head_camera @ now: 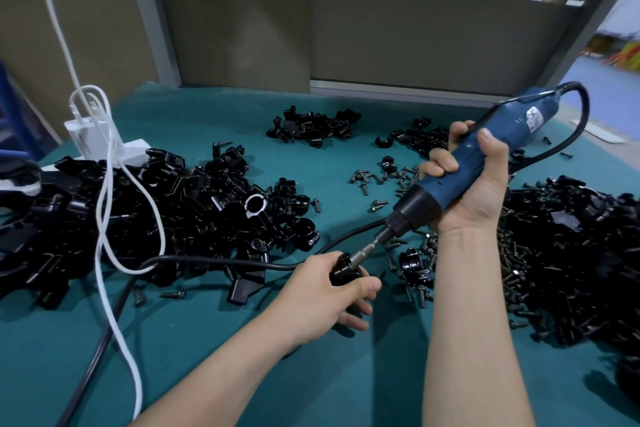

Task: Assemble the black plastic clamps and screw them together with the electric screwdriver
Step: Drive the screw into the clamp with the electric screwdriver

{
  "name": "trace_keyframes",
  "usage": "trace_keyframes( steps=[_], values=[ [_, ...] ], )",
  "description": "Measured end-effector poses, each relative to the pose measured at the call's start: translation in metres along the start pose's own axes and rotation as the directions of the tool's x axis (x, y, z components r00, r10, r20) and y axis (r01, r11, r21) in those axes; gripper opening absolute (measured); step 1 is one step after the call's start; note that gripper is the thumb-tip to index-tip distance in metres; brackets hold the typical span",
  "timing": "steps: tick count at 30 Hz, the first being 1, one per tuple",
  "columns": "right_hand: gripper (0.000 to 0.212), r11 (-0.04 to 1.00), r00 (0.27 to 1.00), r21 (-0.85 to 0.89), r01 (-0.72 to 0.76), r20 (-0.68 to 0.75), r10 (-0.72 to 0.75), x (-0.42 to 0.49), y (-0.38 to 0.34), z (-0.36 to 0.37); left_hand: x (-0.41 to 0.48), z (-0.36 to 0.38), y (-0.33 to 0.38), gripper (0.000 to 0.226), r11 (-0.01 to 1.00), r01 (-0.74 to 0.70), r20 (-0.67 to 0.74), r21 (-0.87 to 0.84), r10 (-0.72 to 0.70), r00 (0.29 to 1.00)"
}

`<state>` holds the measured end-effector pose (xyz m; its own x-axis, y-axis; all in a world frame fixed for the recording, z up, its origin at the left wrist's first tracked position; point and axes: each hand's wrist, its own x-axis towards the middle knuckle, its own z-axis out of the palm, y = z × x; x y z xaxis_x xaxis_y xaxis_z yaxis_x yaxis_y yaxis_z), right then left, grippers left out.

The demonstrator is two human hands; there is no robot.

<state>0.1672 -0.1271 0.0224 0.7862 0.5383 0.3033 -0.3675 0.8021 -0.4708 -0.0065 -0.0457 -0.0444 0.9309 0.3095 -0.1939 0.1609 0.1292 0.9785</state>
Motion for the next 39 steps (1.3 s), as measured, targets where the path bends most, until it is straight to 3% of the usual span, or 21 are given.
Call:
trace_keyframes(
  steps=[5,8,12,23,30,33,35,37,38,39],
  values=[
    [0.044,1.0,0.998,0.02,-0.007,0.059,0.006,-0.001,0.0,0.0,0.0,0.001,0.0,0.01,1.0,-0.005,-0.013,0.012,0.005,1.0],
    [0.036,0.999,0.999,0.033,-0.01,0.045,0.009,-0.001,0.001,-0.001,-0.001,0.001,0.0,0.01,1.0,-0.006,-0.016,-0.007,0.006,1.0],
    [0.01,1.0,1.0,-0.005,0.007,-0.028,-0.007,-0.002,0.001,-0.001,-0.001,0.001,0.001,0.012,1.0,0.0,-0.025,-0.031,0.0,1.0],
    [0.01,1.0,0.998,-0.026,0.011,-0.068,-0.013,0.0,0.005,0.001,-0.003,0.003,0.003,0.016,1.0,-0.013,-0.102,0.01,0.014,0.995],
    [0.013,0.998,0.994,0.049,0.03,-0.107,-0.025,0.0,0.005,0.002,-0.006,-0.001,0.011,0.013,0.983,-0.09,-0.19,0.161,0.12,0.974],
    [0.019,0.996,0.985,0.08,0.037,-0.171,-0.022,0.001,0.005,0.004,-0.01,-0.005,0.019,0.017,0.944,-0.104,-0.264,0.313,0.191,0.945],
    [0.03,0.989,0.968,0.144,0.017,-0.251,0.02,0.001,0.006,0.003,-0.013,-0.016,0.025,0.032,0.876,-0.161,-0.339,0.455,0.338,0.878],
    [0.039,0.983,0.939,0.182,-0.027,-0.331,0.087,0.002,0.008,0.001,-0.015,-0.04,0.038,0.043,0.728,-0.216,-0.376,0.651,0.556,0.741],
    [0.04,0.987,0.92,0.149,-0.063,-0.376,0.116,0.002,0.01,-0.002,-0.015,-0.055,0.048,0.045,0.652,-0.182,-0.368,0.736,0.611,0.701],
    [0.04,0.991,0.896,0.077,-0.11,-0.425,0.132,0.002,0.012,-0.005,-0.015,-0.071,0.057,0.046,0.583,-0.097,-0.356,0.807,0.611,0.708]
  ],
)
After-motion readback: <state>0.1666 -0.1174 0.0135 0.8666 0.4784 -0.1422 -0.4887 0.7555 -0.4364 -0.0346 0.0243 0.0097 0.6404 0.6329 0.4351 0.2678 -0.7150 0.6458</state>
